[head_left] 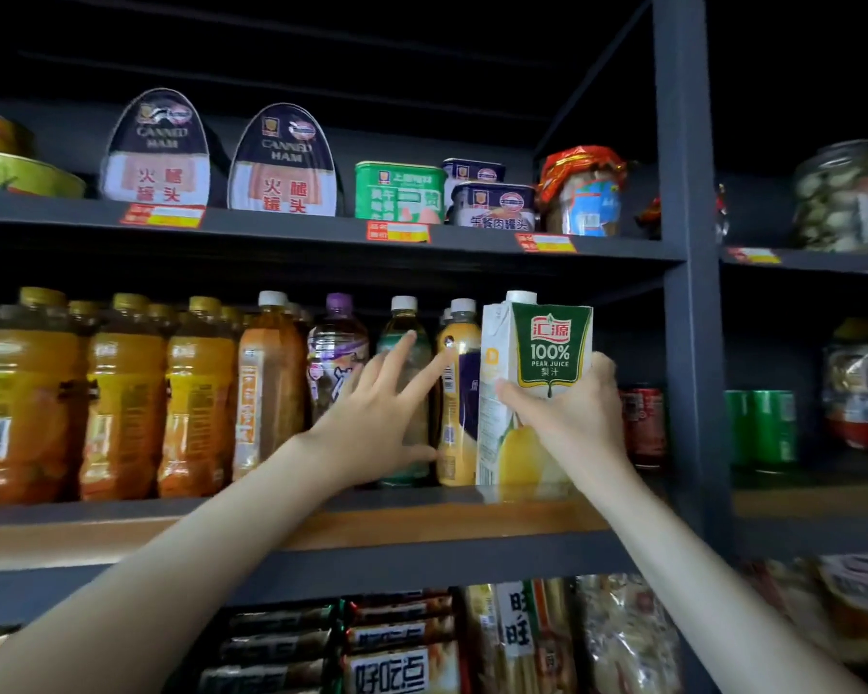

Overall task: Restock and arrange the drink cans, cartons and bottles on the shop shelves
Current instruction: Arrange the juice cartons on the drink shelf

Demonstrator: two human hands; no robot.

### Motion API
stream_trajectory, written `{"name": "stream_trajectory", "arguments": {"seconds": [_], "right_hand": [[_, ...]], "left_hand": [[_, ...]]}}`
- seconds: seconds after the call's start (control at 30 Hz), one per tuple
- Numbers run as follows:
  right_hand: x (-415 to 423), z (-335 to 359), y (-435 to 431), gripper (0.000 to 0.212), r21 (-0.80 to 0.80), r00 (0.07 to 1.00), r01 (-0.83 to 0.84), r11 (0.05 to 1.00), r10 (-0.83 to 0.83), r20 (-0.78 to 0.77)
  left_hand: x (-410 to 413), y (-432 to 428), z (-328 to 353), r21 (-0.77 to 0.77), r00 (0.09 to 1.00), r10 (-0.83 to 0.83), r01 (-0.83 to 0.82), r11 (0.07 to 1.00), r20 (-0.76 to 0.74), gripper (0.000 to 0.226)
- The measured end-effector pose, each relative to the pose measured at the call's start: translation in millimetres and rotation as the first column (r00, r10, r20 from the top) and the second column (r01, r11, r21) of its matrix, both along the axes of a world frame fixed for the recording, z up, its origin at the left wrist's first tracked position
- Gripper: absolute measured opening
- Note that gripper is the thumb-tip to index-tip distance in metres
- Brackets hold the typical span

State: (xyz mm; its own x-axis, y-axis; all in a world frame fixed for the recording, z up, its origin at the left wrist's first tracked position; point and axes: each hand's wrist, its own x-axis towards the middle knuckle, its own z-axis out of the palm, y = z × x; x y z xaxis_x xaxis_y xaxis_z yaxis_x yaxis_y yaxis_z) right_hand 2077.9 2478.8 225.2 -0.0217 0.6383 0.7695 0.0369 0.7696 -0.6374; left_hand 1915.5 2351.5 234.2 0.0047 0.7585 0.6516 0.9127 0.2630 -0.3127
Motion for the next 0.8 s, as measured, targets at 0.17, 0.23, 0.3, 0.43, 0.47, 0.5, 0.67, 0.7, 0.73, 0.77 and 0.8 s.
{"name": "stream_trajectory", "arguments": {"seconds": [0.17,0.23,0.3,0.43,0.47,0.5,0.67,0.7,0.73,0.77,0.8], "right_hand": [[-5,11,30,0.071,-0.101,0.995,0.075,0.992,-0.068,0.066],[-12,12,40,0.075,-0.110,0.990,0.104,0.989,-0.092,0.105],[-20,13,49,0.082,-0.122,0.986,0.122,0.985,-0.106,0.130],[-25,18,58,0.089,-0.163,0.974,0.118,0.980,-0.082,0.209],[-25,19,59,0.090,-0.158,0.970,0.117,0.980,-0.079,0.228],[-25,20,60,0.090,-0.151,0.968,0.112,0.982,-0.073,0.240],[-23,22,59,0.088,-0.150,0.956,0.101,0.983,-0.054,0.287],[-23,22,59,0.087,-0.148,0.953,0.102,0.984,-0.054,0.297],[-23,21,58,0.087,-0.145,0.952,0.099,0.984,-0.052,0.303],[-22,21,58,0.091,-0.145,0.951,0.092,0.985,-0.044,0.307],[-22,21,58,0.100,-0.139,0.950,0.085,0.987,-0.038,0.310]], "left_hand": [[-7,17,15,-0.070,0.967,0.227,-0.236,0.969,-0.115,0.114],[-7,22,16,-0.084,0.964,0.242,-0.251,0.964,-0.108,0.112],[-5,25,13,-0.104,0.968,0.230,-0.240,0.965,-0.099,0.109],[-5,34,6,-0.111,0.966,0.230,-0.244,0.963,-0.121,0.106],[-7,37,5,-0.086,0.971,0.206,-0.217,0.972,-0.123,0.106],[-10,40,2,-0.028,0.976,0.155,-0.161,0.987,-0.156,0.108],[-13,50,-5,0.048,0.931,0.151,-0.143,0.989,-0.331,0.117],[-12,51,-7,0.023,0.931,0.164,-0.165,0.986,-0.325,0.118],[-9,52,-7,0.003,0.935,0.162,-0.170,0.985,-0.316,0.120],[-6,53,-8,-0.005,0.944,0.140,-0.148,0.989,-0.300,0.117],[-4,53,-7,-0.011,0.954,0.121,-0.129,0.992,-0.274,0.111]]}}
